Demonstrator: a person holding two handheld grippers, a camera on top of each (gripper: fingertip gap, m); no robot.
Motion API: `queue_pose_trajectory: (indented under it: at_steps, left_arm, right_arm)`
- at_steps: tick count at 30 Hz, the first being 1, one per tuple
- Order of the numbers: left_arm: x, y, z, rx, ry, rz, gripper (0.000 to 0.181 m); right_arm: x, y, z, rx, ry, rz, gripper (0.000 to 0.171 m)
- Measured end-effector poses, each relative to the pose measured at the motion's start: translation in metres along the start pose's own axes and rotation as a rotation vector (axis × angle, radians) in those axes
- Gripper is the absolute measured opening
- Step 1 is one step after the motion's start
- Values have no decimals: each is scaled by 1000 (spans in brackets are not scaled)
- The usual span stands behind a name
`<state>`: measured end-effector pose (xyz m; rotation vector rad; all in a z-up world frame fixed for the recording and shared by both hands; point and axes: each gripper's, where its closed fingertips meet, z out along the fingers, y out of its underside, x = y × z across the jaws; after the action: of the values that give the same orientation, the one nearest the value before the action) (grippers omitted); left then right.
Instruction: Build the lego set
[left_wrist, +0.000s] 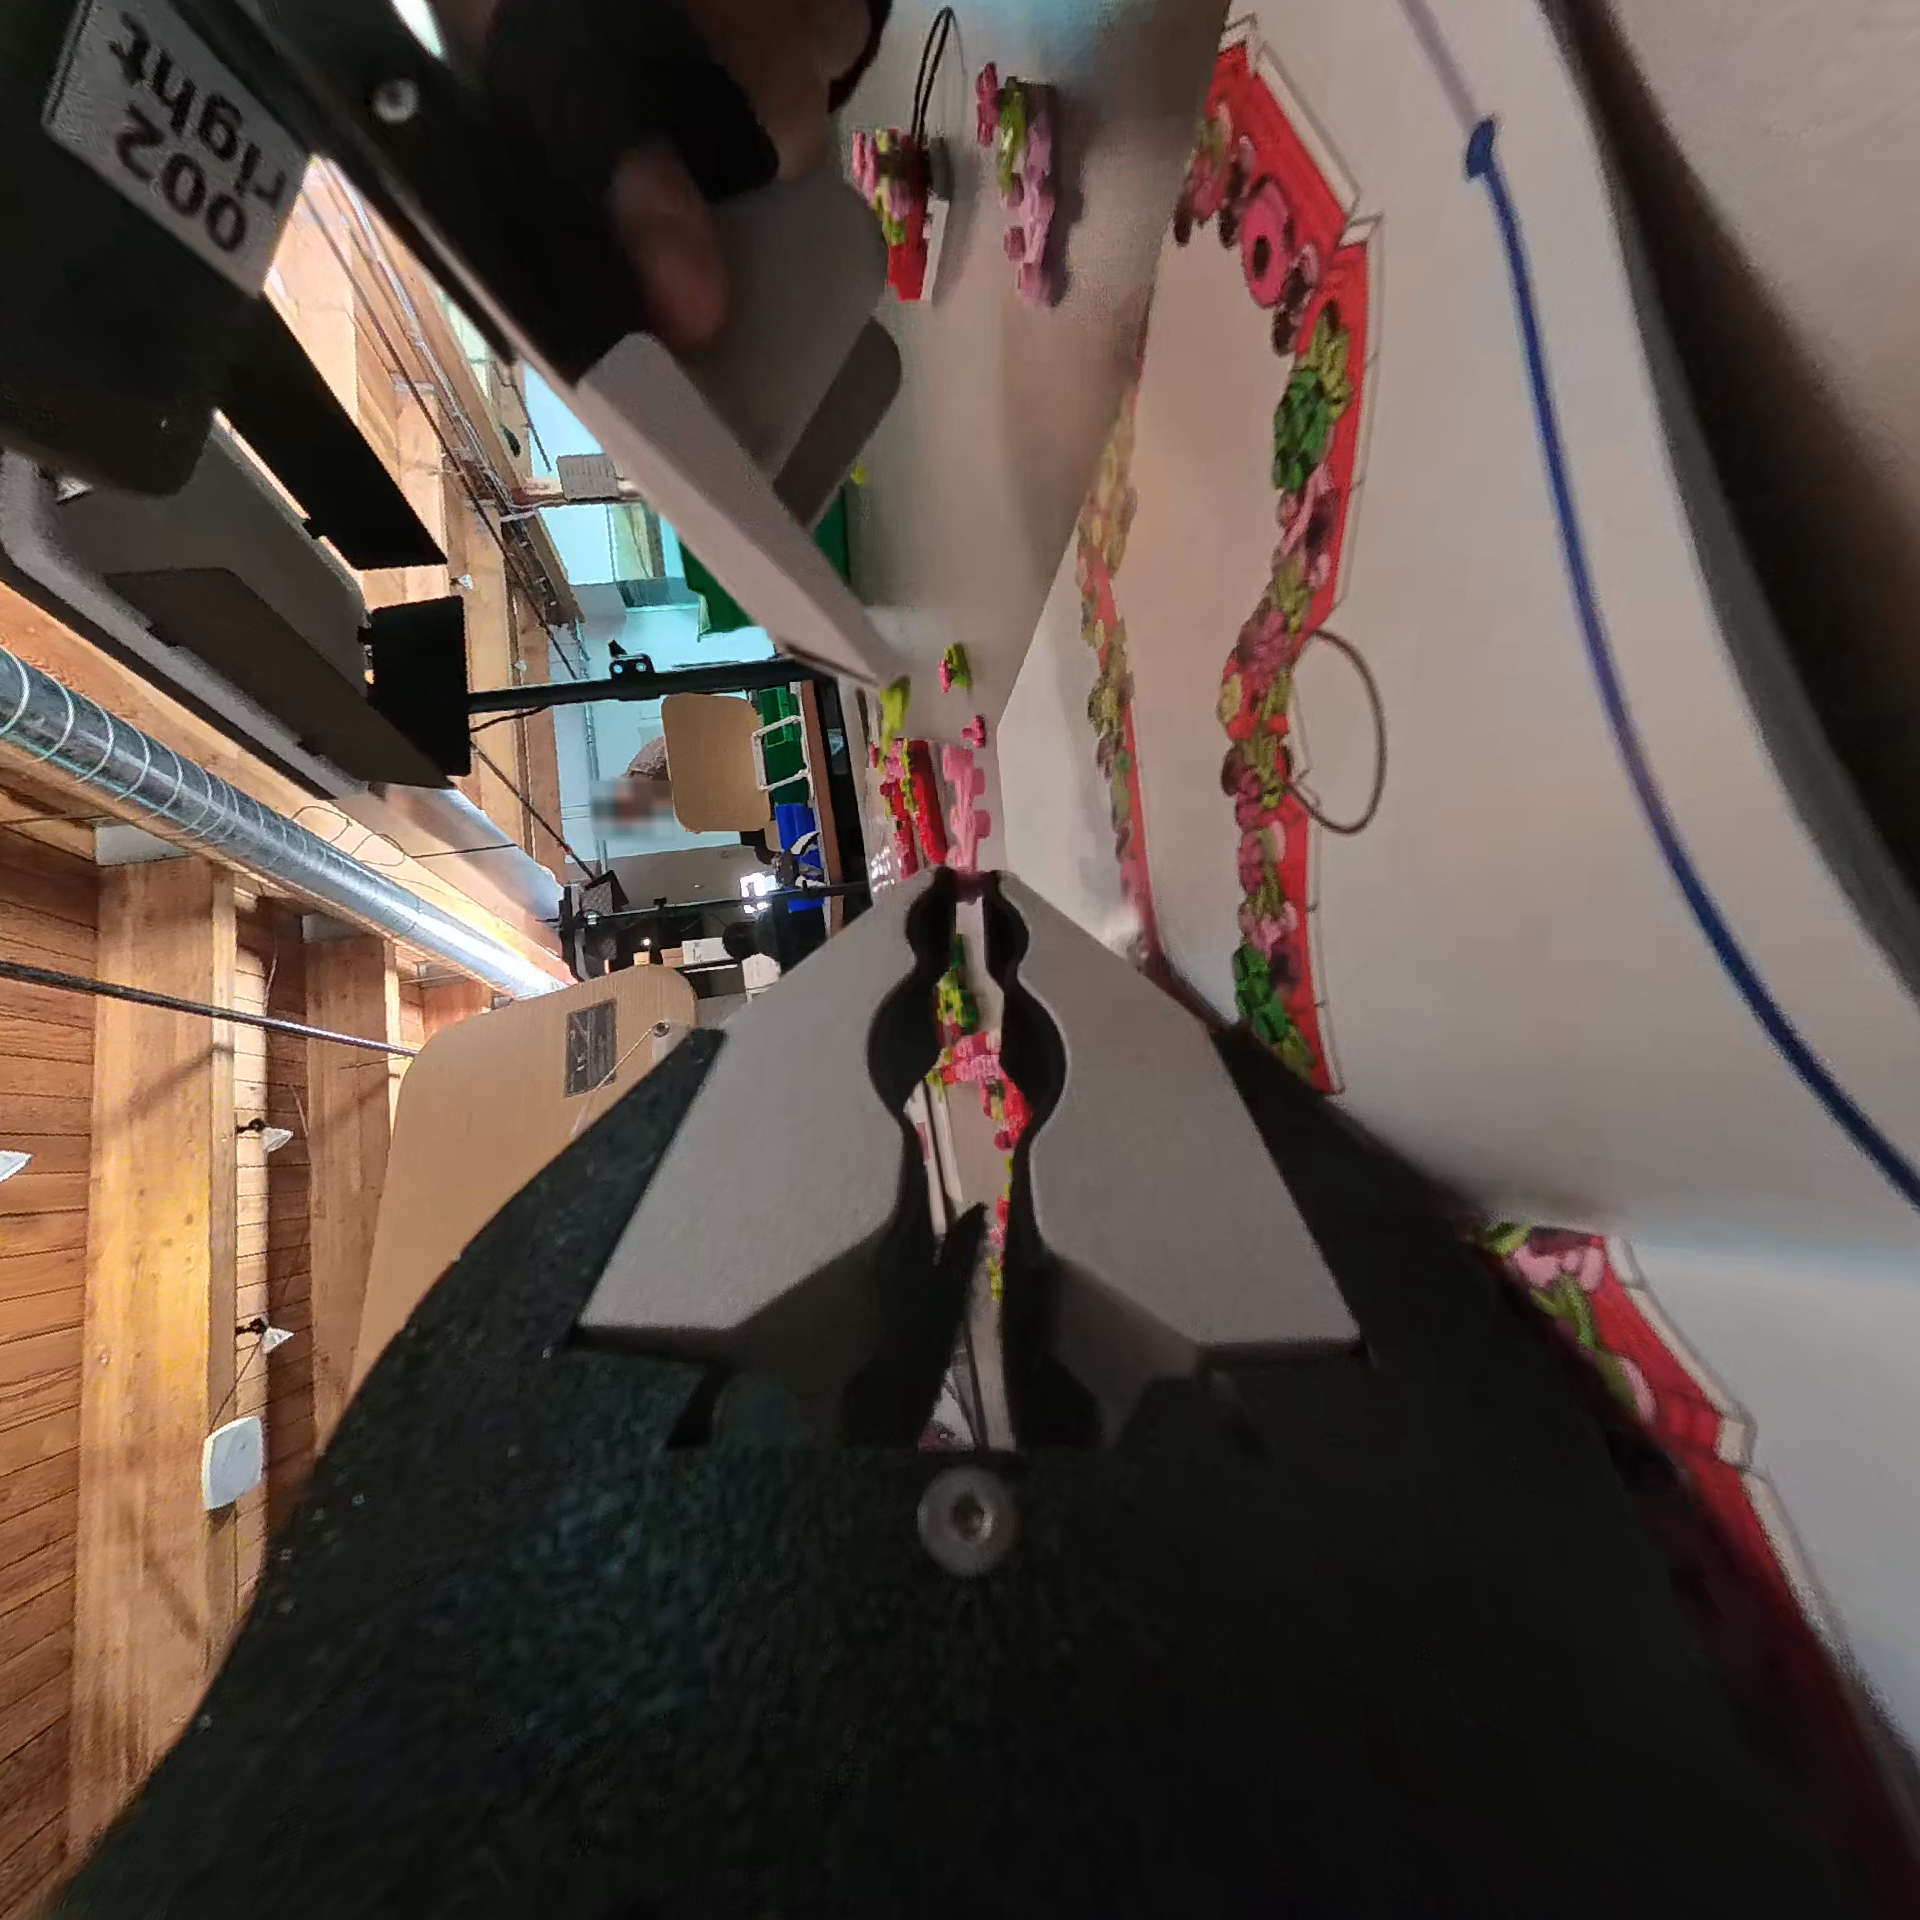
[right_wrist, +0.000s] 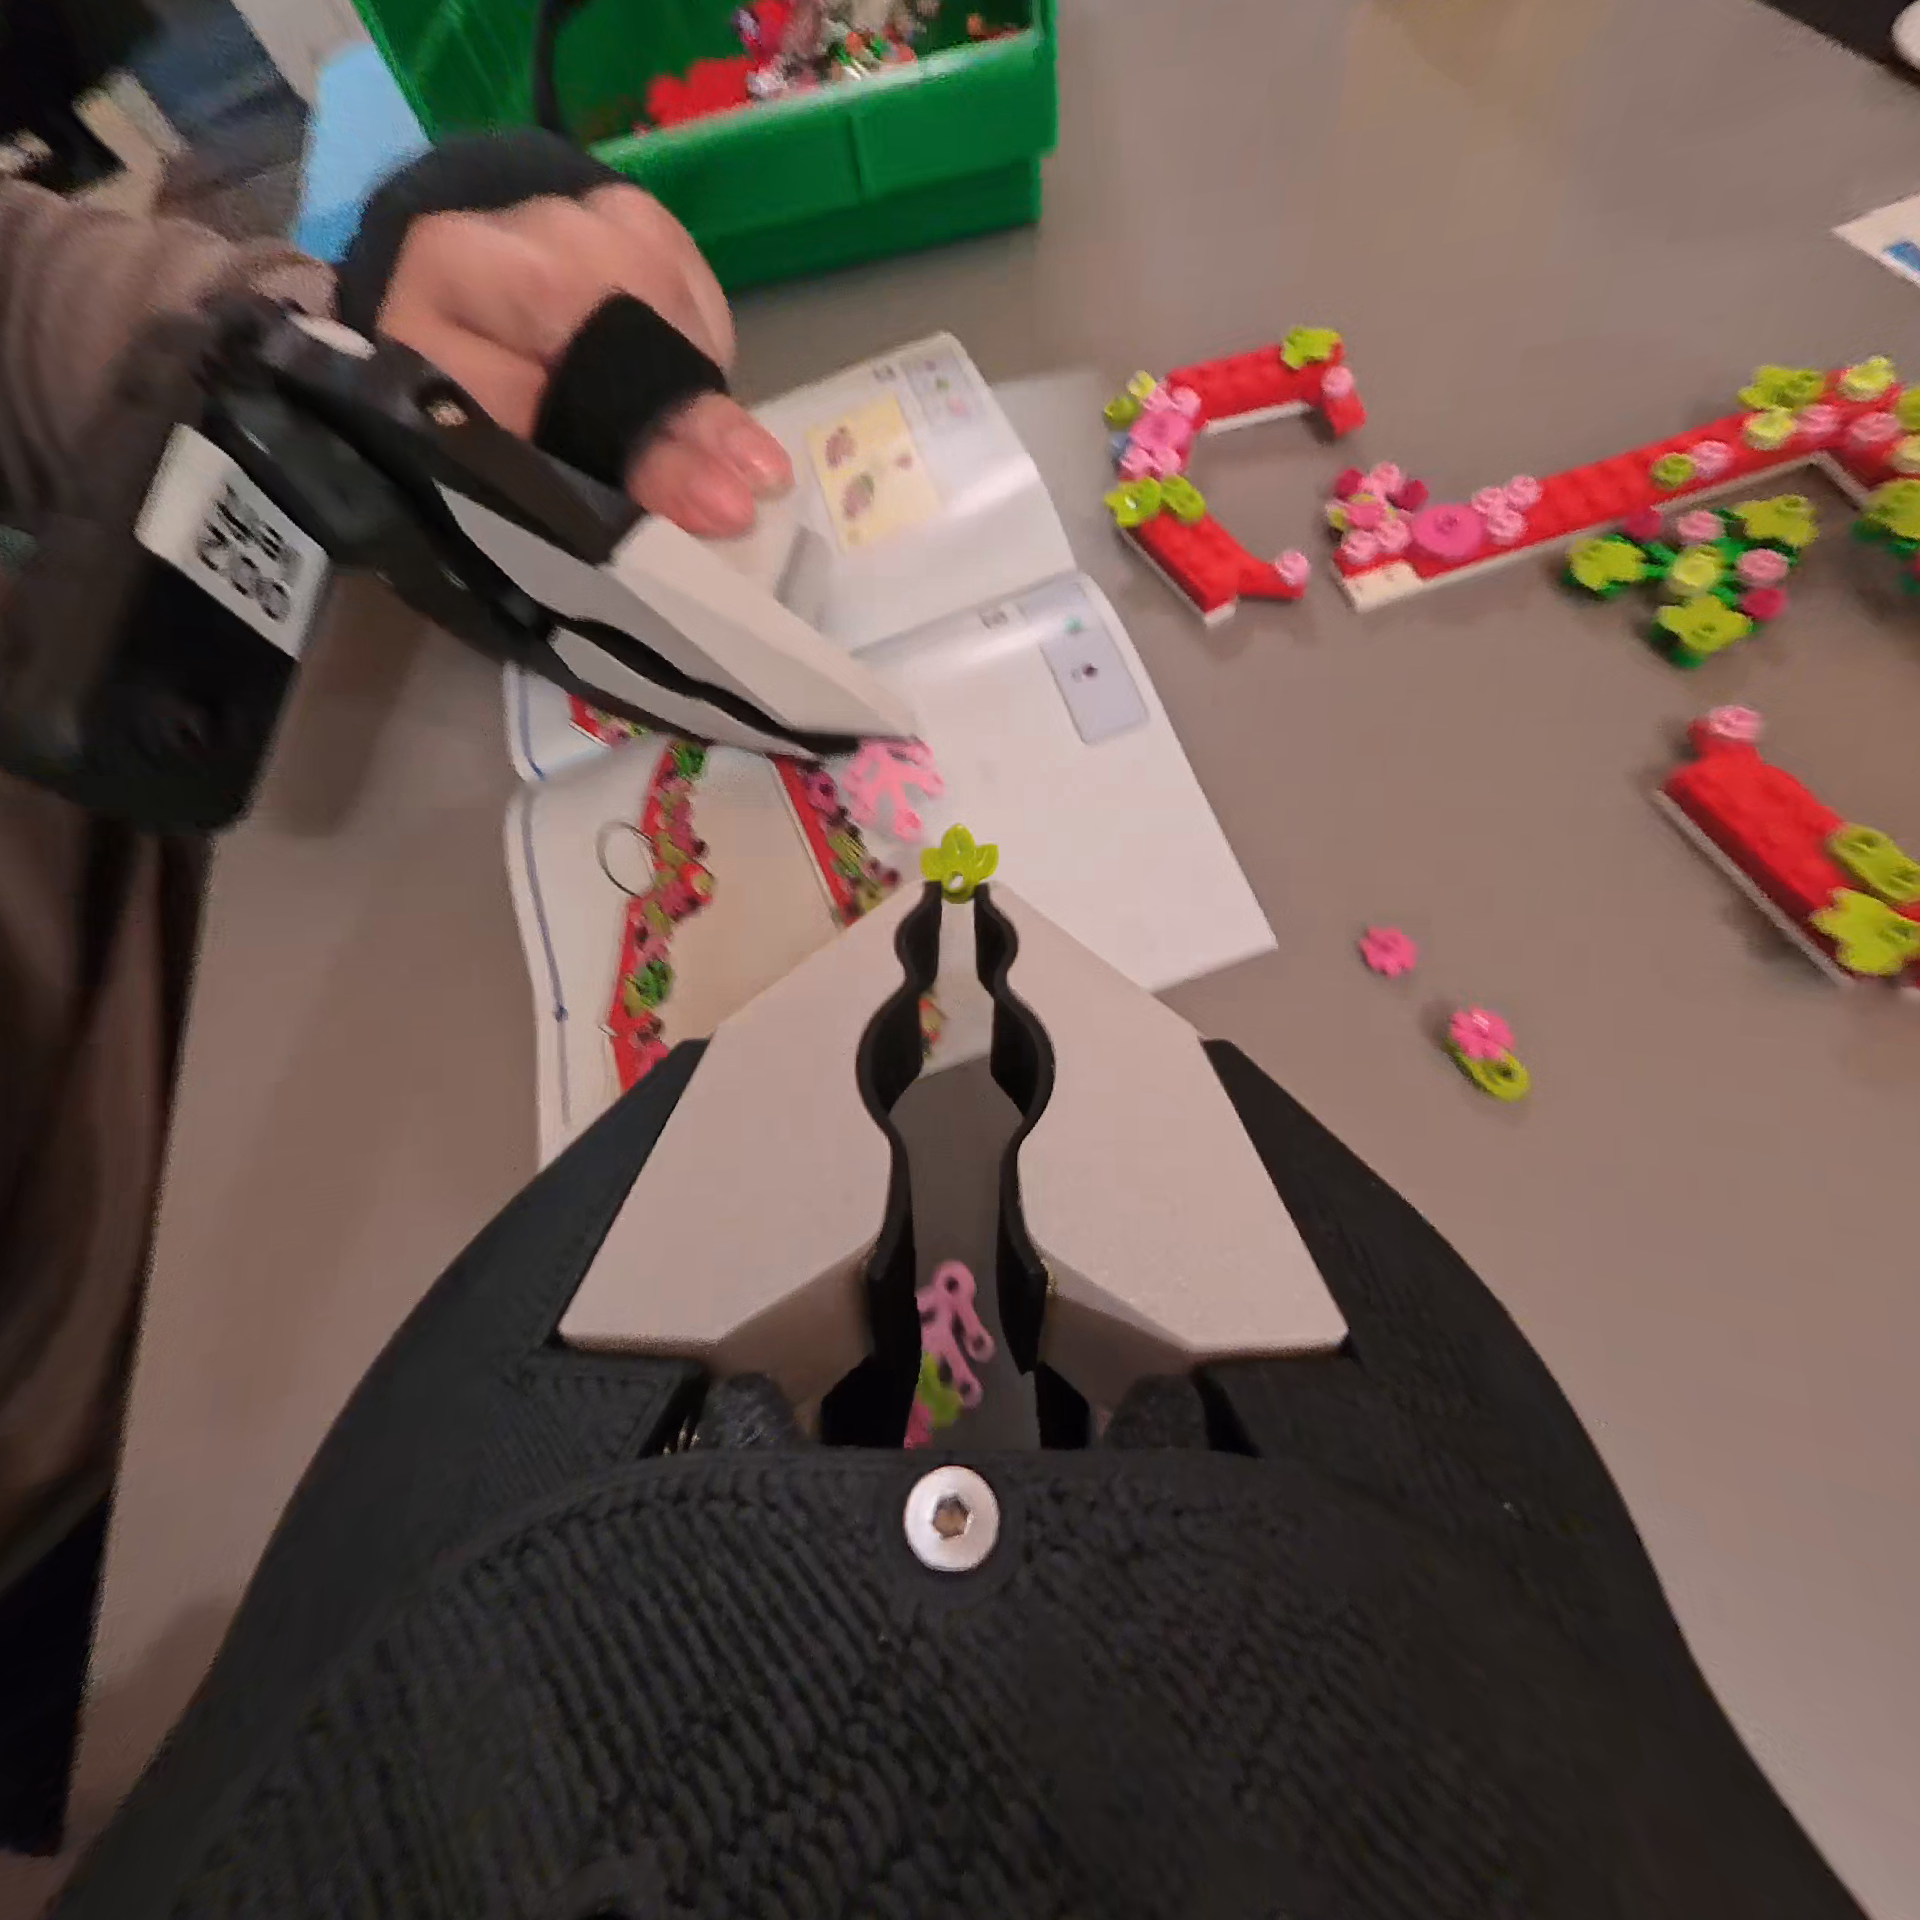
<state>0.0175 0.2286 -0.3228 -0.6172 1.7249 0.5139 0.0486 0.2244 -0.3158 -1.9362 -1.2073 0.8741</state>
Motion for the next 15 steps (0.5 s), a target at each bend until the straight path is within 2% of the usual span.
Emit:
queue_pose_trajectory:
  at_steps: [6,15]
  left_arm:
    - [2,0,1,0,20,-15,3]
    - [2,-1,1,3,15,-8,3]
  right_arm:
    - [-13,-4,19,-16,-66,34,4]
    - [-12,-3,19,-21,-61,38,4]
